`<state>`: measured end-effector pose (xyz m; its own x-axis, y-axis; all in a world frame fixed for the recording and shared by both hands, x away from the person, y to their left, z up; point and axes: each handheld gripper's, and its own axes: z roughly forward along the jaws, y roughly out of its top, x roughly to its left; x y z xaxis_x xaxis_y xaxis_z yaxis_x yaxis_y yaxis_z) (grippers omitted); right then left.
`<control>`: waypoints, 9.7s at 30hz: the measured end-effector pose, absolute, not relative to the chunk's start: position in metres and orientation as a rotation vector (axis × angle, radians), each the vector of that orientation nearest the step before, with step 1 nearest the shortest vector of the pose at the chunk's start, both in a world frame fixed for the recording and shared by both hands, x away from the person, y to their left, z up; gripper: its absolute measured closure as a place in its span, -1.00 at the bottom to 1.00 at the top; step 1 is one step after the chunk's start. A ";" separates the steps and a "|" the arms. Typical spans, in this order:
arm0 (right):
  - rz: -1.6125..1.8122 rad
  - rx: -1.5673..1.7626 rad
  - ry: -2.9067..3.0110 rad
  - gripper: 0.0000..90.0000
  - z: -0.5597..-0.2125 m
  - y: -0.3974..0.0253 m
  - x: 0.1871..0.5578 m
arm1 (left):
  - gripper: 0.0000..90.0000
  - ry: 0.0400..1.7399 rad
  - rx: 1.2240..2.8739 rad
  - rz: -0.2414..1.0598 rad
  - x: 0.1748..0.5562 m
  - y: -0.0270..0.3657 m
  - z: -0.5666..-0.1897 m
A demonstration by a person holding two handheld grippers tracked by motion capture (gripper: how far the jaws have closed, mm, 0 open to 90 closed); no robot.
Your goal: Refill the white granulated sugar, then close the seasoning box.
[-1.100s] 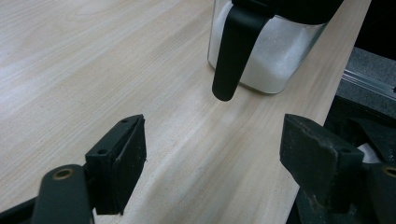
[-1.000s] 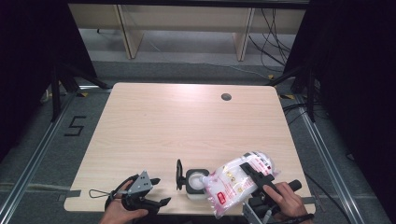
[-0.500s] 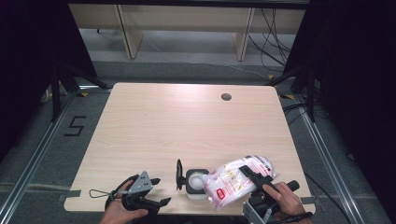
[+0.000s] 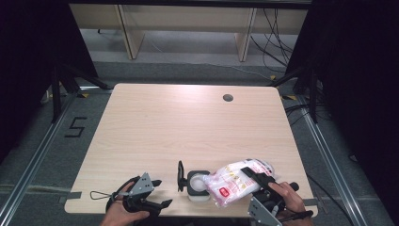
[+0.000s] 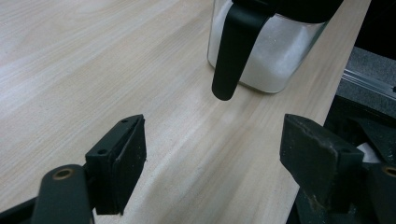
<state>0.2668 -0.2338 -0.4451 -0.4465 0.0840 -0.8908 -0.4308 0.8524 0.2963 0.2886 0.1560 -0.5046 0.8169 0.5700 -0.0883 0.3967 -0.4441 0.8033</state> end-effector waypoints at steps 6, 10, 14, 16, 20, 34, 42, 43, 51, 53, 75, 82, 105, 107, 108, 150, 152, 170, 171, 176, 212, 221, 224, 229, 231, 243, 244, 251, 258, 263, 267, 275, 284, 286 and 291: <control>0.673 -0.196 1.984 0.48 -0.444 -0.241 0.274 | -0.50 0.667 2.119 0.259 0.291 0.157 -0.504; 0.757 -0.118 2.004 0.49 -0.444 -0.246 0.280 | -0.50 0.705 2.102 0.246 0.289 0.156 -0.505; 0.797 -0.074 2.016 0.50 -0.445 -0.249 0.284 | -0.50 0.705 2.097 0.241 0.289 0.156 -0.505; 0.819 -0.012 2.035 0.51 -0.447 -0.250 0.286 | -0.50 0.704 2.097 0.241 0.289 0.156 -0.505; 0.875 0.008 2.053 0.52 -0.450 -0.251 0.295 | -0.50 0.703 2.099 0.244 0.289 0.156 -0.505; 1.063 0.220 2.071 0.53 -0.461 -0.253 0.327 | -0.50 0.698 2.109 0.246 0.290 0.156 -0.505; 1.114 0.278 2.126 0.54 -0.475 -0.252 0.341 | -0.50 0.693 2.106 0.244 0.290 0.156 -0.505; 1.120 0.282 2.125 0.54 -0.477 -0.251 0.342 | -0.50 0.693 2.106 0.245 0.290 0.156 -0.505; 1.182 0.386 2.108 0.54 -0.477 -0.259 0.345 | -0.50 0.715 2.080 0.236 0.288 0.155 -0.505; 1.209 0.428 2.096 0.54 -0.477 -0.262 0.346 | -0.50 0.713 2.081 0.236 0.288 0.155 -0.505; 1.258 0.633 2.100 0.56 -0.476 -0.288 0.335 | -0.50 0.707 2.075 0.238 0.289 0.156 -0.504; 1.261 0.719 2.067 0.56 -0.474 -0.296 0.328 | -0.50 0.707 2.088 0.242 0.288 0.156 -0.504; 1.307 0.974 1.991 0.01 -0.465 -0.318 0.300 | -0.50 0.700 2.096 0.242 0.289 0.156 -0.504; 1.325 1.011 1.975 -0.03 -0.465 -0.319 0.295 | -0.50 0.701 2.096 0.242 0.289 0.155 -0.504; 1.331 1.037 1.964 -0.06 -0.465 -0.319 0.292 | -0.50 0.707 2.087 0.237 0.289 0.155 -0.504; 1.205 1.155 2.031 -0.27 -0.473 -0.317 0.241 | -0.49 0.671 2.034 0.281 0.287 0.153 -0.484; 1.203 1.139 2.043 -0.27 -0.475 -0.317 0.241 | -0.49 0.670 2.052 0.291 0.286 0.153 -0.483; 1.203 1.143 2.061 -0.28 -0.475 -0.308 0.229 | 0.43 0.610 2.011 0.325 0.284 0.158 -0.466; 1.211 1.135 2.066 -0.28 -0.475 -0.308 0.229 | 0.51 0.620 2.004 0.324 0.283 0.158 -0.464; 1.218 1.128 2.071 -0.28 -0.476 -0.306 0.228 | 0.75 0.589 1.979 0.312 0.281 0.154 -0.451; 1.238 1.100 2.082 -0.31 -0.477 -0.300 0.226 | 0.97 0.520 1.973 0.351 0.290 0.133 -0.426; 1.245 1.112 2.087 -0.31 -0.477 -0.300 0.225 | 0.97 0.485 1.987 0.346 0.290 0.123 -0.423; 1.244 1.110 2.087 -0.31 -0.477 -0.300 0.226 | 0.97 0.487 1.986 0.333 0.289 0.118 -0.425; 1.234 1.095 2.088 -0.31 -0.476 -0.301 0.226 | 0.96 0.472 1.998 0.325 0.289 0.111 -0.426; 1.246 1.108 2.089 -0.31 -0.477 -0.300 0.225 | 0.96 0.471 2.001 0.318 0.288 0.108 -0.427; 1.228 1.102 2.097 -0.31 -0.477 -0.301 0.226 | 0.95 0.431 2.041 0.292 0.288 0.095 -0.436; 1.227 1.100 2.097 -0.31 -0.477 -0.301 0.226 | 0.95 0.441 2.042 0.281 0.287 0.094 -0.437; 1.236 1.092 2.094 -0.31 -0.477 -0.300 0.226 | 0.93 0.411 2.069 0.265 0.288 0.085 -0.443; 1.235 1.115 2.101 -0.31 -0.476 -0.300 0.225 | 0.93 0.422 2.078 0.247 0.287 0.079 -0.448; 1.244 1.127 2.098 -0.31 -0.477 -0.298 0.224 | 0.85 0.421 2.074 0.232 0.288 0.081 -0.446; 1.244 1.128 2.099 -0.31 -0.477 -0.298 0.224 | 0.73 0.420 2.056 0.227 0.289 0.084 -0.444; 1.252 1.114 2.108 -0.31 -0.478 -0.298 0.225 | 0.32 0.436 2.029 0.197 0.289 0.091 -0.440; 1.247 1.108 2.119 -0.32 -0.478 -0.297 0.225 | -0.05 0.468 2.035 0.214 0.288 0.103 -0.440; 1.236 1.108 2.124 -0.32 -0.478 -0.297 0.224 | -0.11 0.489 2.032 0.222 0.287 0.106 -0.439; 1.237 1.091 2.128 -0.32 -0.478 -0.297 0.225 | -0.17 0.508 2.026 0.216 0.286 0.116 -0.443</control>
<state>0.2255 -0.2970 -0.4784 -0.5888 0.8082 0.0110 0.4094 0.2865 0.8662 0.2861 0.1163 -0.4430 0.8960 0.4401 -0.0595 0.2625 -0.4167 0.8703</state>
